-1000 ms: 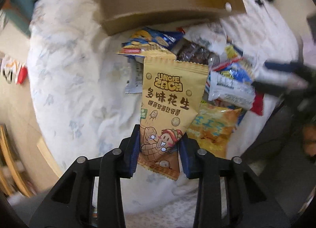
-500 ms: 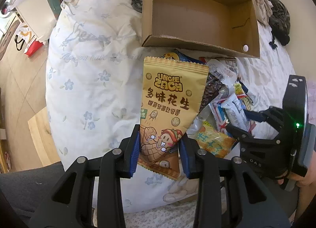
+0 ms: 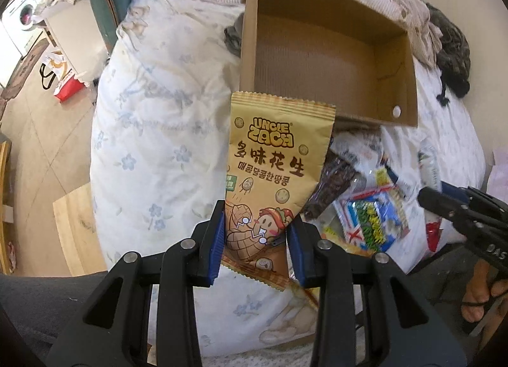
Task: Organize snacks
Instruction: 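Carry both snacks into the cardboard box and open both tools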
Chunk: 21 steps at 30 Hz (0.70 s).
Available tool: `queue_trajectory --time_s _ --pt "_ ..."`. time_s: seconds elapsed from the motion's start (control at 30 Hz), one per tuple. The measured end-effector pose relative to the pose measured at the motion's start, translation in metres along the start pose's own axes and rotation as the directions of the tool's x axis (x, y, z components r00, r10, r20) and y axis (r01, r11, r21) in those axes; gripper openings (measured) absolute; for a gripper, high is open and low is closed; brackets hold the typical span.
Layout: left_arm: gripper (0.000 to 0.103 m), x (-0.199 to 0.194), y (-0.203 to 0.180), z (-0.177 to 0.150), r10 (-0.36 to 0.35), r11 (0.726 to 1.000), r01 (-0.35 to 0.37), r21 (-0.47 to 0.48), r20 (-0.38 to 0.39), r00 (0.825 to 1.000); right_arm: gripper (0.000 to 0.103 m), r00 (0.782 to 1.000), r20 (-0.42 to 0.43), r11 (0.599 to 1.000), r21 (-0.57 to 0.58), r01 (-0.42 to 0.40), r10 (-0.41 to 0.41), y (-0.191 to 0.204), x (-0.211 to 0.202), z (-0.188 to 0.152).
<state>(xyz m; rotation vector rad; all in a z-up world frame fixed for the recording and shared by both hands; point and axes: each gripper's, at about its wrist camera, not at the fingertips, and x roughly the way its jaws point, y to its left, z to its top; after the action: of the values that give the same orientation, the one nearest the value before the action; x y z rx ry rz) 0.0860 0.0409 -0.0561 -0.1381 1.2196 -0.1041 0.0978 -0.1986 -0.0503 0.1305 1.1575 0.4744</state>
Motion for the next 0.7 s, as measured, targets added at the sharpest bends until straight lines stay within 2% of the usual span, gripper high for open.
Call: queue_trajectory --time_s 0.17,0.4,0.53,0.7 --pt "0.031 -0.018 -0.013 0.014 0.058 0.997 -0.063 0.046 0.102 0.993 0.033 0.994 0.106 0.999 0.053 -0.001 -0.004 0.002 -0.025 0.009" --pt "0.031 -0.032 -0.036 0.055 0.068 0.993 -0.085 0.085 0.183 0.981 0.033 0.970 0.239 0.997 0.074 0.035 -0.052 -0.006 -0.045 0.053" --pt "0.031 -0.028 -0.052 0.081 0.059 0.990 -0.083 0.110 0.201 0.978 0.033 0.970 0.230 0.992 0.115 0.052 -0.077 -0.022 -0.040 0.076" --pt "0.032 -0.009 -0.066 0.111 0.067 0.989 -0.091 0.120 0.193 0.979 0.033 0.969 0.197 0.979 0.171 0.113 -0.146 -0.047 -0.018 0.099"
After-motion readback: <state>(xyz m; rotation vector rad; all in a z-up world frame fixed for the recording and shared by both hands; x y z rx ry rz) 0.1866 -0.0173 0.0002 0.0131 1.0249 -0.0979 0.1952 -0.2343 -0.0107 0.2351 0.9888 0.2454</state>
